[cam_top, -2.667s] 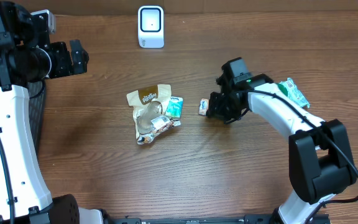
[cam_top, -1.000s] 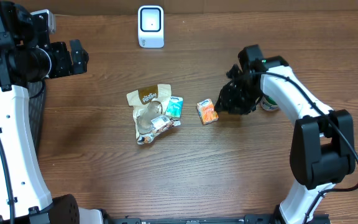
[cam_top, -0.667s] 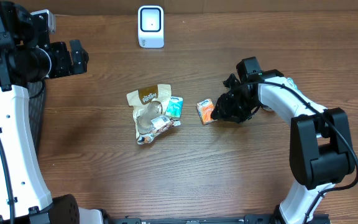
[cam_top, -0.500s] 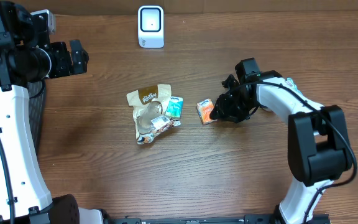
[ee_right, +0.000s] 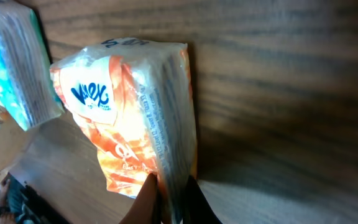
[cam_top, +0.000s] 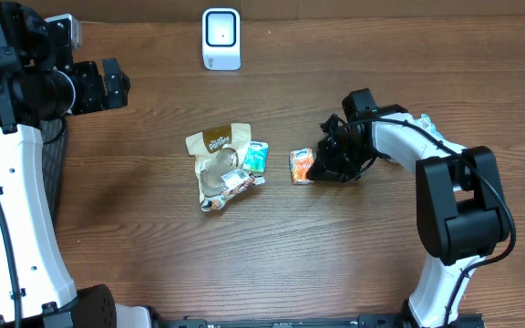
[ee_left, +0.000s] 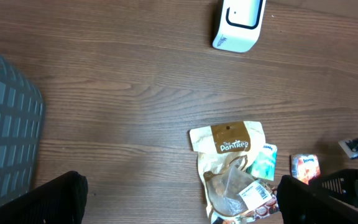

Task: Scan the item barcode
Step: 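Lift the orange box upward toward the scanner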

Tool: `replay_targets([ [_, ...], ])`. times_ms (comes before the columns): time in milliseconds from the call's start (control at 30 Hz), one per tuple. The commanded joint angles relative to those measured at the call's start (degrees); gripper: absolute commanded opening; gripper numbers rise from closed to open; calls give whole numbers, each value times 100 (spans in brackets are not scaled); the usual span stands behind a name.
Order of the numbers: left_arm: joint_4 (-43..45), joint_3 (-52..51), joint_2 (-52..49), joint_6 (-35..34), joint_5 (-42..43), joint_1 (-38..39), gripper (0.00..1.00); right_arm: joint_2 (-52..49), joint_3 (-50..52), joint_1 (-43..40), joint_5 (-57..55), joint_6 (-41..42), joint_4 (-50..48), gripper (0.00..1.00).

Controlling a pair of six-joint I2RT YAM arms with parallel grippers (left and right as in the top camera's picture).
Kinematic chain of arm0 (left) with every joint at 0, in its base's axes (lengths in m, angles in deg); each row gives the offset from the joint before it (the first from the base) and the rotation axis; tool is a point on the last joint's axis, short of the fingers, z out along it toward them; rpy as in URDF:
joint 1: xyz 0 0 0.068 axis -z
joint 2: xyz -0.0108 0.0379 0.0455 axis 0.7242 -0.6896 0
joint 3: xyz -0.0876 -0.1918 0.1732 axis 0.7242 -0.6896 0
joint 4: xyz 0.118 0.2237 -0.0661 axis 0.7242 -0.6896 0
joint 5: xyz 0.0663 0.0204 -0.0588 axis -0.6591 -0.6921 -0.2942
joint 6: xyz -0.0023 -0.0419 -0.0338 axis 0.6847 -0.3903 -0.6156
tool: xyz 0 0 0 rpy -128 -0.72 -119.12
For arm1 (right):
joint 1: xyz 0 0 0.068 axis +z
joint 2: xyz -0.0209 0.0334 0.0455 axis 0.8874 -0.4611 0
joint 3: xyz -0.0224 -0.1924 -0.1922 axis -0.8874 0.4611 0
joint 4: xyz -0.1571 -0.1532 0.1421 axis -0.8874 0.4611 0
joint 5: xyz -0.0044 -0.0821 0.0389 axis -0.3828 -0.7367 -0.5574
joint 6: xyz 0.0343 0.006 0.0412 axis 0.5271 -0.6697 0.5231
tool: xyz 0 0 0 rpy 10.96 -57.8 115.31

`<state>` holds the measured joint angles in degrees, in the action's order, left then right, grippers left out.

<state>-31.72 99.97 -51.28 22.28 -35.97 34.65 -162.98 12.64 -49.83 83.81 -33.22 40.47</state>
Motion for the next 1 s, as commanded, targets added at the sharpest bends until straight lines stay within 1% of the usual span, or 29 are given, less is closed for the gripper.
replay_targets([
  [0, 0, 44, 2, -74, 50, -22, 100, 393, -229, -94, 761, -289, 70, 4],
  [67, 0, 44, 2, -74, 50, -22, 100, 796, -256, -181, 1561, -496, 22, 4],
  [167, 0, 44, 2, -74, 50, -22, 99, 1325, -256, -348, 2564, -492, -155, 4],
  [200, 0, 44, 2, -74, 50, -22, 100, 1585, -256, -463, 3261, -487, -339, 4],
  [267, 0, 44, 2, -74, 50, -22, 100, 1766, -256, -575, 4052, -398, -625, 4],
  [333, 0, 44, 2, -72, 50, -22, 100, 1829, -256, -654, 4688, -105, -935, 4],
  [400, 0, 44, 2, -74, 50, -22, 100, 1832, -256, -745, 5442, 691, -1493, 4],
  [433, -2, 44, 2, -74, 50, -22, 100, 1832, -256, -763, 5493, 984, -1611, 4],
  [467, -7, 44, 2, -74, 55, -24, 100, 1834, -256, -793, 5490, 1746, -1821, 4],
  [500, -17, 44, 0, -74, 48, -24, 99, 1834, -256, -798, 5490, 2273, -1926, 4],
  [567, -17, 44, -2, -74, 48, -22, 100, 1834, -256, -796, 5519, 2791, -2087, 4],
  [733, -17, 44, -2, -74, 48, -24, 99, 1834, -256, -796, 5665, 3167, -2127, 4],
  [967, -22, 44, -2, -74, 48, -24, 100, 1834, -254, -796, 5635, 3139, -2129, 4],
])
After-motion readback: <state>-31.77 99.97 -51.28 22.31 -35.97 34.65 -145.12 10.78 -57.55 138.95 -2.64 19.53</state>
